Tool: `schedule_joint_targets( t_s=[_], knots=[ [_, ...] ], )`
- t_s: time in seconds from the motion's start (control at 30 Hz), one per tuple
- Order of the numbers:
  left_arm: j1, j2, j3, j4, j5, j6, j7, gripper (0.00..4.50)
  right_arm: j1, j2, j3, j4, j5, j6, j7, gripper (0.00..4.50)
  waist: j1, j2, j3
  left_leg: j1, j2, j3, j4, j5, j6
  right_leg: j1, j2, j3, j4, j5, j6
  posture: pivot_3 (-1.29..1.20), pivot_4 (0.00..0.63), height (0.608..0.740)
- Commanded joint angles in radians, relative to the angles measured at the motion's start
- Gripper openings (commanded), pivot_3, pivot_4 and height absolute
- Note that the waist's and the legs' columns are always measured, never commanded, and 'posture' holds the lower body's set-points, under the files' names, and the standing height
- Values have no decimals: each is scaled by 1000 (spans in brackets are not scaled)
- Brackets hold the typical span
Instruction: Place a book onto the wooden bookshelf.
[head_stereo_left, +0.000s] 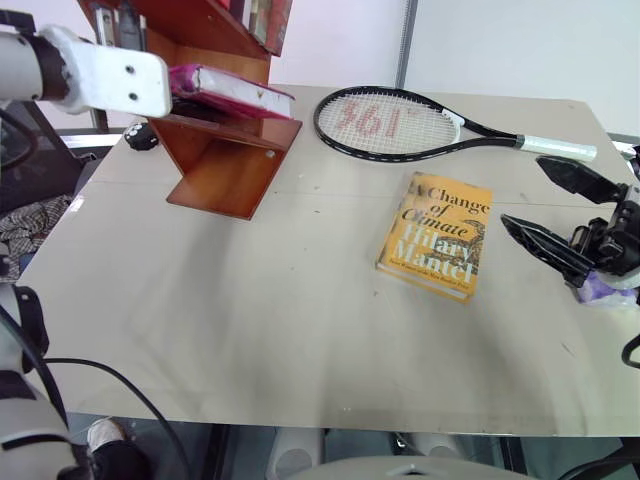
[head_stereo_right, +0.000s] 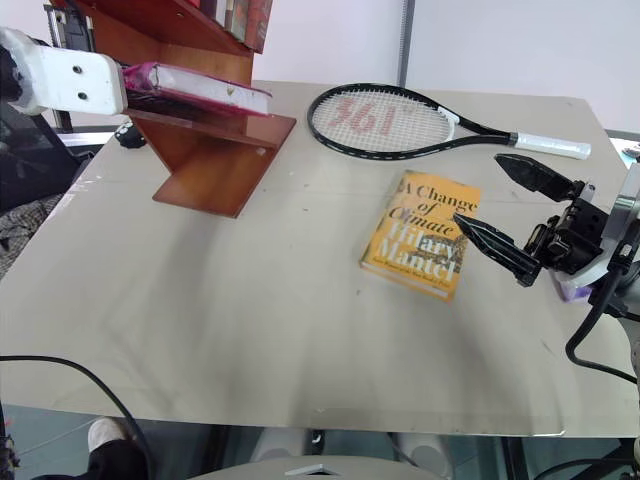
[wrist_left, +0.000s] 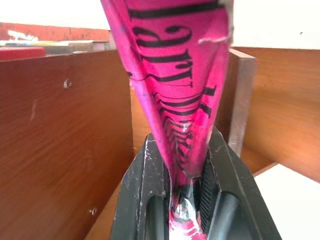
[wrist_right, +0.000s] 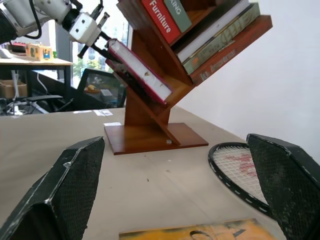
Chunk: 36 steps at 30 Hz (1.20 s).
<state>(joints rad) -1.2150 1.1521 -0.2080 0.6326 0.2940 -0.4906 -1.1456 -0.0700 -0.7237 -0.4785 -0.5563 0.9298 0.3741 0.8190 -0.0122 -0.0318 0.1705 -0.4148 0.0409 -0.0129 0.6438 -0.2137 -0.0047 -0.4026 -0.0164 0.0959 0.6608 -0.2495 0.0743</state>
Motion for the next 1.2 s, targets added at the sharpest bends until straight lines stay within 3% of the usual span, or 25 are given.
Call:
schedule_joint_targets(
  t_s=[0.03,0.3,0.33,0.4,0.43,0.5,0.57,0.6,0.73,0.87,0.97,1.07,1.13,1.2],
  knots=[
    [-29,-4,-35,121,65,-40,4,162,19,0,-54,-70,12,-23,-26,4500,-1,1,-1,0,0,0,1,0,0,0,0,0,1,-1,2,0,150,740],
    [-63,-26,-33,190,45,-19,-60,162,62,3,-68,-97,20,-32,-40,4500,-7,4,-3,8,1,2,4,0,0,8,0,1,2,-1,-3,0,150,740],
    [-64,-21,-28,188,43,-16,-62,1193,66,3,-71,-98,22,-32,-39,4500,-7,4,-3,8,1,3,4,0,0,8,0,1,2,-1,-3,0,150,740],
    [-63,-7,-12,178,30,-10,-67,2010,70,2,-71,-96,26,-33,-34,4500,-9,4,-2,8,1,3,4,0,0,8,0,2,2,-1,-3,0,150,740],
    [-61,1,1,169,20,-11,-63,2192,68,1,-69,-93,28,-33,-31,4500,-10,3,-2,7,2,3,4,0,0,7,1,2,2,-1,-3,0,150,740],
    [-50,10,32,143,-25,-2,-78,3335,60,-2,-65,-85,29,-33,-28,4500,-11,1,-2,2,4,2,6,0,0,3,2,1,1,0,-1,0,150,740],
    [-6,19,88,52,-156,95,-184,4335,47,-6,-59,-77,31,-31,-27,4500,-11,1,-1,-4,3,2,6,0,0,-1,1,1,0,3,-2,0,150,740],
    [25,29,116,-10,-223,154,-242,4474,42,-7,-58,-73,32,-29,-26,4500,-13,1,-1,-6,3,2,6,0,0,-2,1,1,0,2,-1,0,150,740],
    [121,88,226,-341,-481,562,-394,4474,16,-16,-51,-44,40,-22,-3,4500,-19,0,-1,-18,2,-1,6,-1,0,-12,0,-2,0,1,0,0,150,740],
    [106,103,305,-652,-803,1138,-366,4474,-14,-22,-35,6,28,-29,39,4500,-21,0,0,-17,2,-2,6,-1,1,-11,0,-4,0,1,0,0,150,740],
    [124,42,394,-802,-1016,1403,-244,4474,-15,-23,-44,42,17,-39,79,4500,-25,0,0,-14,1,-3,6,-1,1,-9,0,-3,1,-1,3,0,150,740],
    [180,-95,471,-899,-1097,1489,-34,4474,13,-20,-61,53,4,-46,101,4500,-23,2,-1,-11,1,-3,8,0,1,-6,0,-3,2,-2,4,0,150,740],
    [281,-238,511,-983,-1117,1468,115,4474,43,-14,-70,52,-7,-50,103,4500,-23,4,-1,-2,1,-4,8,0,1,3,0,-3,2,-2,4,0,150,740],
    [385,-316,516,-1048,-1123,1460,194,4474,73,-11,-76,44,-19,-54,100,4500,-23,5,-1,2,1,-4,7,0,1,7,0,-3,1,-2,4,0,150,740]
  ],
)
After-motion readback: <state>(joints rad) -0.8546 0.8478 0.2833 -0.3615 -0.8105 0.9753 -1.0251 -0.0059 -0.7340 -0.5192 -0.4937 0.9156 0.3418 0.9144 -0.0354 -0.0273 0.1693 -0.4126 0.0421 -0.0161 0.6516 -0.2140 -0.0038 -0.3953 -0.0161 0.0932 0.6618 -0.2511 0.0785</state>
